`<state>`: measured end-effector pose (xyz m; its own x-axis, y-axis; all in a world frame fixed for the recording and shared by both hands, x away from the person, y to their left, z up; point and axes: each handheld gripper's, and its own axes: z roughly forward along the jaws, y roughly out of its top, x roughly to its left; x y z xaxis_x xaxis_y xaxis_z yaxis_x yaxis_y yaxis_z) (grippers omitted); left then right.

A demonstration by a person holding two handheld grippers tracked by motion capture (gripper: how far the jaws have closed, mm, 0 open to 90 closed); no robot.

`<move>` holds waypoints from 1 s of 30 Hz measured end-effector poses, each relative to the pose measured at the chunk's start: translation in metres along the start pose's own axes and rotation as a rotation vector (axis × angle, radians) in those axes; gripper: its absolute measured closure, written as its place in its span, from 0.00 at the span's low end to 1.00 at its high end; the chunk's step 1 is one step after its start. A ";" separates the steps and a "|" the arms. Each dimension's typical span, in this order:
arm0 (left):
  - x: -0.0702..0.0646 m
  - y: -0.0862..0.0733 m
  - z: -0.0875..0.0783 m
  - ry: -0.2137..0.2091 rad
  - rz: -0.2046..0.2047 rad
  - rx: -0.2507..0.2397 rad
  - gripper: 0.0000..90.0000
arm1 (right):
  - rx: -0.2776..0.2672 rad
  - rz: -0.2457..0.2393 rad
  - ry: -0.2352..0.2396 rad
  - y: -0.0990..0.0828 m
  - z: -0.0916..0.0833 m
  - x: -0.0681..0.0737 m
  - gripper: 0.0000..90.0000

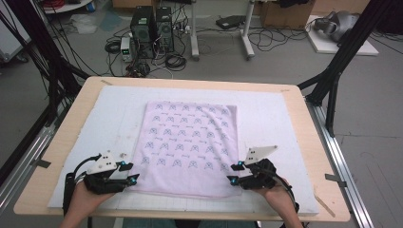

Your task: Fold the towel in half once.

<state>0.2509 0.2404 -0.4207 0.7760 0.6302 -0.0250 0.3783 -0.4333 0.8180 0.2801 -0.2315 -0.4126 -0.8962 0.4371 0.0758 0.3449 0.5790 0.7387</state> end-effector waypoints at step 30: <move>0.047 0.054 0.007 0.081 -0.057 -0.053 0.38 | -0.024 0.042 -0.122 0.055 -0.015 -0.066 0.34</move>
<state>0.3113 0.2414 -0.3818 0.7099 0.7037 -0.0274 0.3918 -0.3624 0.8457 0.3545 -0.2389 -0.3664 -0.8397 0.5424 0.0261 0.3737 0.5422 0.7526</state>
